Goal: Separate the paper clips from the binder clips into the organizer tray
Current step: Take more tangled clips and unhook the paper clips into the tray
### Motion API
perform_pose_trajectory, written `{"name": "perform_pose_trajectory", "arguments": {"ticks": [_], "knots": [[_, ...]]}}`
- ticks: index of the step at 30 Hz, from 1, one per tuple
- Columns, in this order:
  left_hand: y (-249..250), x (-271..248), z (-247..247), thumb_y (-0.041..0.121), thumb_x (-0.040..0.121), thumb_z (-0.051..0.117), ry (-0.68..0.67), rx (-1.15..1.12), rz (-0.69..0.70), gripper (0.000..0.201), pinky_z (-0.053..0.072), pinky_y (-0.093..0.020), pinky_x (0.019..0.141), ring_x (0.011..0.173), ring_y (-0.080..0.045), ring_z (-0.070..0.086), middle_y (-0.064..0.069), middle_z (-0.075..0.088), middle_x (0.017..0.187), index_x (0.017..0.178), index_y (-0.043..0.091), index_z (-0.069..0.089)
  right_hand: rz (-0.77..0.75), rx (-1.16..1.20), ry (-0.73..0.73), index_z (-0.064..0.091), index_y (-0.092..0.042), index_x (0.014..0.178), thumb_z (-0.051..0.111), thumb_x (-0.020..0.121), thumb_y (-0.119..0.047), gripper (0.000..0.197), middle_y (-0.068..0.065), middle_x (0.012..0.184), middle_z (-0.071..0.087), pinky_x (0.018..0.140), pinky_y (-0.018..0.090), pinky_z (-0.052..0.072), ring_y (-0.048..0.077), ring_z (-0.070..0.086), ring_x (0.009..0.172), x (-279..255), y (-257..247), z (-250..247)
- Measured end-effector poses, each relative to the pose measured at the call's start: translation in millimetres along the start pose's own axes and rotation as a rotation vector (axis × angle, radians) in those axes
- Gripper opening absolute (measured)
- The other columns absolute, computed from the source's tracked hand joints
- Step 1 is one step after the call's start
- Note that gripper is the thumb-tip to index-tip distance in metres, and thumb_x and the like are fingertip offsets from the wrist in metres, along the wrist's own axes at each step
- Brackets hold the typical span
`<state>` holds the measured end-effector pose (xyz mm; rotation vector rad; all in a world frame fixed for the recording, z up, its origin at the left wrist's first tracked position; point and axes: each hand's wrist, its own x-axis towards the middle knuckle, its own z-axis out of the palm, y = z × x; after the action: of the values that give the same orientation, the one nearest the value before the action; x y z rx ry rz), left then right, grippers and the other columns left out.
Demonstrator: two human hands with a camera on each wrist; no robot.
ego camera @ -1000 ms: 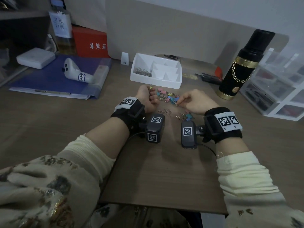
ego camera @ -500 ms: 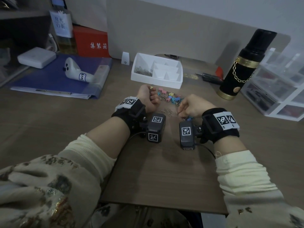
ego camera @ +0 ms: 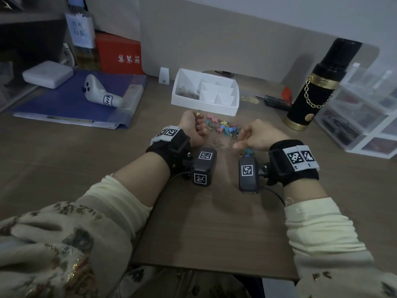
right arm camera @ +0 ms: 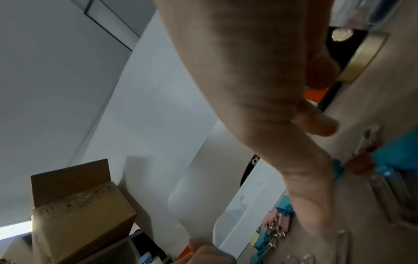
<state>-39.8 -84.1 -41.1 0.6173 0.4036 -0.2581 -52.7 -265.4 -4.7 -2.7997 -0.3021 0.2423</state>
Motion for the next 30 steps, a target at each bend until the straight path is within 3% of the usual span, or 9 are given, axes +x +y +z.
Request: {"name": "perform_pose_trajectory", "arguments": {"ticks": [2, 4, 12, 17, 21, 24, 25, 28, 30], "knots": [[0.6, -0.4, 0.1, 0.016, 0.094, 0.032, 0.007, 0.004, -0.004, 0.034, 0.012, -0.01, 0.031, 0.024, -0.008, 0.019, 0.006, 0.028, 0.037, 0.061, 0.015, 0.038, 0.018, -0.076, -0.093, 0.066, -0.016, 0.09, 0.079, 0.073, -0.032, 0.026, -0.006, 0.079, 0.061, 0.062, 0.024, 0.042, 0.009, 0.056, 0.074, -1.3, 0.5, -0.5], [0.6, -0.6, 0.1, 0.015, 0.094, 0.032, 0.011, 0.007, -0.004, 0.034, 0.012, -0.011, 0.031, 0.024, -0.008, 0.019, 0.006, 0.028, 0.037, 0.061, 0.015, 0.038, 0.015, -0.077, -0.118, 0.067, -0.015, 0.091, 0.08, 0.073, -0.027, 0.025, -0.004, 0.078, 0.063, 0.061, 0.023, 0.043, 0.009, 0.057, 0.073, -0.3, 1.8, -0.6], [-0.2, -0.7, -0.2, 0.013, 0.093, 0.031, -0.007, 0.018, -0.005, 0.035, 0.012, -0.011, 0.031, 0.024, -0.007, 0.019, 0.006, 0.027, 0.036, 0.058, 0.015, 0.037, 0.004, -0.011, -0.055, 0.069, -0.02, 0.073, 0.077, 0.077, -0.015, 0.01, -0.003, 0.076, 0.066, 0.068, 0.023, 0.043, 0.01, 0.06, 0.074, 7.5, 2.8, 8.7], [-0.1, -0.1, -0.5, 0.014, 0.093, 0.031, -0.015, 0.01, -0.006, 0.036, 0.011, -0.011, 0.031, 0.025, -0.007, 0.018, 0.006, 0.027, 0.037, 0.058, 0.015, 0.037, -0.052, 0.06, -0.002, 0.069, -0.02, 0.072, 0.073, 0.08, -0.013, 0.012, -0.006, 0.069, 0.065, 0.058, 0.013, 0.04, 0.003, 0.057, 0.066, 9.0, -2.5, 14.6], [0.7, 0.1, -0.8, 0.014, 0.093, 0.031, -0.009, 0.011, -0.003, 0.036, 0.011, -0.011, 0.03, 0.025, -0.007, 0.018, 0.006, 0.027, 0.037, 0.058, 0.015, 0.037, -0.09, 0.178, 0.041, 0.072, -0.013, 0.085, 0.069, 0.082, -0.006, 0.009, -0.001, 0.076, 0.069, 0.065, 0.014, 0.045, 0.002, 0.059, 0.066, 3.4, -8.6, 12.9], [1.0, 0.6, -1.0, 0.014, 0.093, 0.031, 0.001, 0.009, -0.004, 0.035, 0.012, -0.011, 0.03, 0.024, -0.008, 0.019, 0.006, 0.027, 0.037, 0.058, 0.015, 0.037, -0.059, 0.085, 0.055, 0.073, -0.016, 0.083, 0.074, 0.077, -0.006, 0.012, -0.002, 0.083, 0.072, 0.084, 0.021, 0.043, 0.006, 0.061, 0.082, 1.0, -2.3, 1.0], [0.8, 0.7, -0.9, 0.014, 0.093, 0.031, 0.004, 0.011, -0.002, 0.035, 0.012, -0.011, 0.03, 0.024, -0.008, 0.019, 0.006, 0.027, 0.037, 0.058, 0.015, 0.037, -0.043, 0.048, 0.025, 0.073, -0.018, 0.082, 0.076, 0.075, -0.008, 0.012, -0.005, 0.083, 0.071, 0.083, 0.02, 0.043, 0.007, 0.06, 0.085, -0.8, -0.9, -2.1], [0.1, 0.8, -0.3, 0.014, 0.093, 0.031, 0.003, 0.012, -0.002, 0.035, 0.012, -0.01, 0.03, 0.024, -0.008, 0.019, 0.006, 0.027, 0.037, 0.059, 0.015, 0.037, 0.011, -0.037, -0.089, 0.072, -0.019, 0.087, 0.077, 0.075, -0.01, 0.015, -0.013, 0.077, 0.062, 0.062, 0.015, 0.039, 0.006, 0.056, 0.079, -4.8, 0.2, -5.7], [0.4, 0.7, -0.4, 0.014, 0.093, 0.032, 0.005, 0.01, -0.004, 0.035, 0.012, -0.01, 0.03, 0.024, -0.008, 0.019, 0.006, 0.027, 0.037, 0.058, 0.015, 0.037, 0.046, -0.057, -0.12, 0.069, -0.016, 0.09, 0.076, 0.076, -0.009, 0.017, -0.014, 0.073, 0.058, 0.055, 0.018, 0.036, 0.006, 0.054, 0.071, -5.3, 0.1, -5.8]]}}
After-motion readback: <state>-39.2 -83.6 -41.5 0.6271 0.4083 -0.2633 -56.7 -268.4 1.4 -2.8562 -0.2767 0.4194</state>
